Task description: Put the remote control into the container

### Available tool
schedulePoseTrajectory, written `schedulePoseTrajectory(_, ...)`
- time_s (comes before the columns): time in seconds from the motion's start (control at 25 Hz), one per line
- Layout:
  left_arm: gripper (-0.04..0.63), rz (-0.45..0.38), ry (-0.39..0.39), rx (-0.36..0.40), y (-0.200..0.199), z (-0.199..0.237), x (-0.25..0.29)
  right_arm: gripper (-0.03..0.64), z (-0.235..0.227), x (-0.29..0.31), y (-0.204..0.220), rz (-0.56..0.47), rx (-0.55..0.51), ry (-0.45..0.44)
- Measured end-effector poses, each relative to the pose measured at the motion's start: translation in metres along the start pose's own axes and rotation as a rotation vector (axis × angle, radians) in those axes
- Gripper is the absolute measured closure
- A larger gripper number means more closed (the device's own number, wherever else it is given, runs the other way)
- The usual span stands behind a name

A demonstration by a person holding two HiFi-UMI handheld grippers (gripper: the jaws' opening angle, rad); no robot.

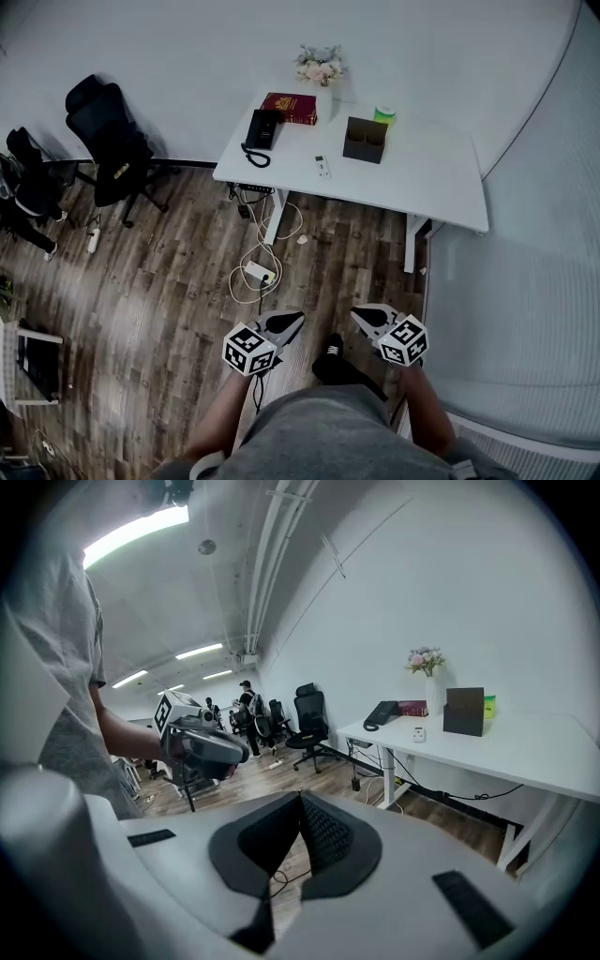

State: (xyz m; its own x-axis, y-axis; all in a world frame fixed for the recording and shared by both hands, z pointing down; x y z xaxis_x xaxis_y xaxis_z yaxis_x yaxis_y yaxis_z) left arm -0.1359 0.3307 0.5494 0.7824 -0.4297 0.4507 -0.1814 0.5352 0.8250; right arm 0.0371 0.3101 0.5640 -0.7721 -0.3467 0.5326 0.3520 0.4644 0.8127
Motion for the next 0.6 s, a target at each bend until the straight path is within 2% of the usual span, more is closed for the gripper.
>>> schedulePoseTrajectory(0.28,0.595,-0.019,-0.016,-0.017,-0.036,0.016,0.027,0.600,-0.047,-0.002,-0.023,0.008,-0.002,-0.019)
schedulePoseTrajectory(0.6,0.595,-0.022,-0.042,-0.038,-0.054,0.032,0.052,0.600,-0.089,-0.004,-0.035,0.012,-0.004,-0.033)
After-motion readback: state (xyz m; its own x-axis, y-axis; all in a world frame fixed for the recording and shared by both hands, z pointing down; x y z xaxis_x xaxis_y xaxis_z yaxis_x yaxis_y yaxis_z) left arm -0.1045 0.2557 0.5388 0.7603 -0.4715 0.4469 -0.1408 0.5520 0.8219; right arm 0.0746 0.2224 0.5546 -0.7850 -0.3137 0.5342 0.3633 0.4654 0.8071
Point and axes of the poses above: the fingertips, and each gripper's own axes: x forward along the fingers, z to its left, y out of its underside, the point moved 4 cm from there along -x, backward along the fingers, and after that the axes turned 7 degrees about z, right-handed, at the moved point
